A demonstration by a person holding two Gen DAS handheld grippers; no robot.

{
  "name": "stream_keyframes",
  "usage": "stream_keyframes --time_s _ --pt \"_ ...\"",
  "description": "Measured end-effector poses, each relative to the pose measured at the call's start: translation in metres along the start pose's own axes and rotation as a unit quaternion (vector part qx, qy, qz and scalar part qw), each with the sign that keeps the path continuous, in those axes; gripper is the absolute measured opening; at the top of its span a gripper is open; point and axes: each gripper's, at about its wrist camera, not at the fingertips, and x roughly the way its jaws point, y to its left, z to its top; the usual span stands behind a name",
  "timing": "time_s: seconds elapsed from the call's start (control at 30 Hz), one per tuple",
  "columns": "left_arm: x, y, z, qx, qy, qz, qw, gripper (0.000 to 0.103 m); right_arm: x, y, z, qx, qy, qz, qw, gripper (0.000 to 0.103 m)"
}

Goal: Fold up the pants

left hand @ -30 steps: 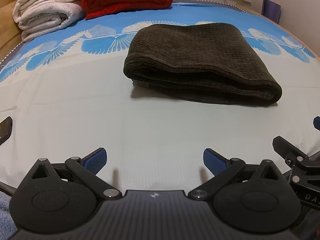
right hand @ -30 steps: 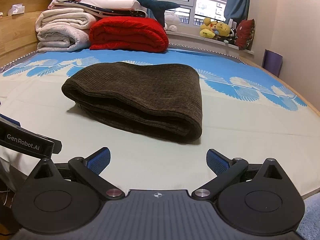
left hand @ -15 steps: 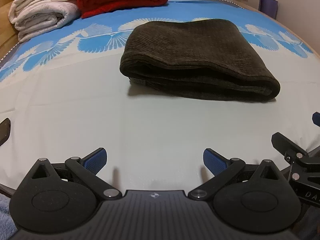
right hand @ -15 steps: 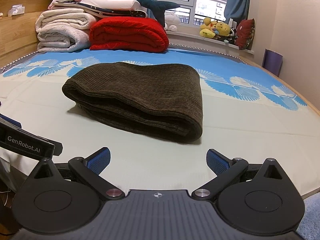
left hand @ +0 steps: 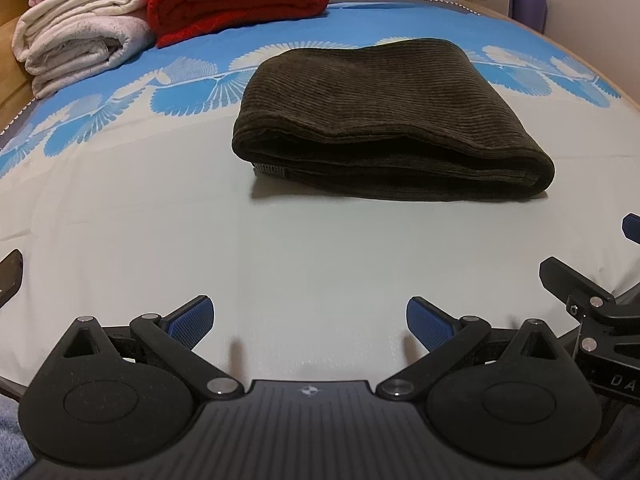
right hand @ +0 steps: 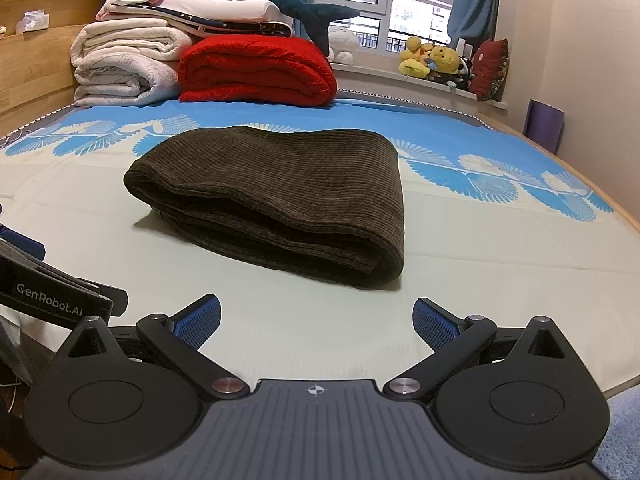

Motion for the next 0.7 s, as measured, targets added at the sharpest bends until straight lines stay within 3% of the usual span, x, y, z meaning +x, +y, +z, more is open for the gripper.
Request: stream_keyframes --time_s 0.7 --pt "-0.0021 -0.0019 -0.0008 0.005 -0.001 0.008 1.0000 0.103 -0.0015 -0.0024 0.0007 -0.001 -0.002 0.003 1.000 0.101"
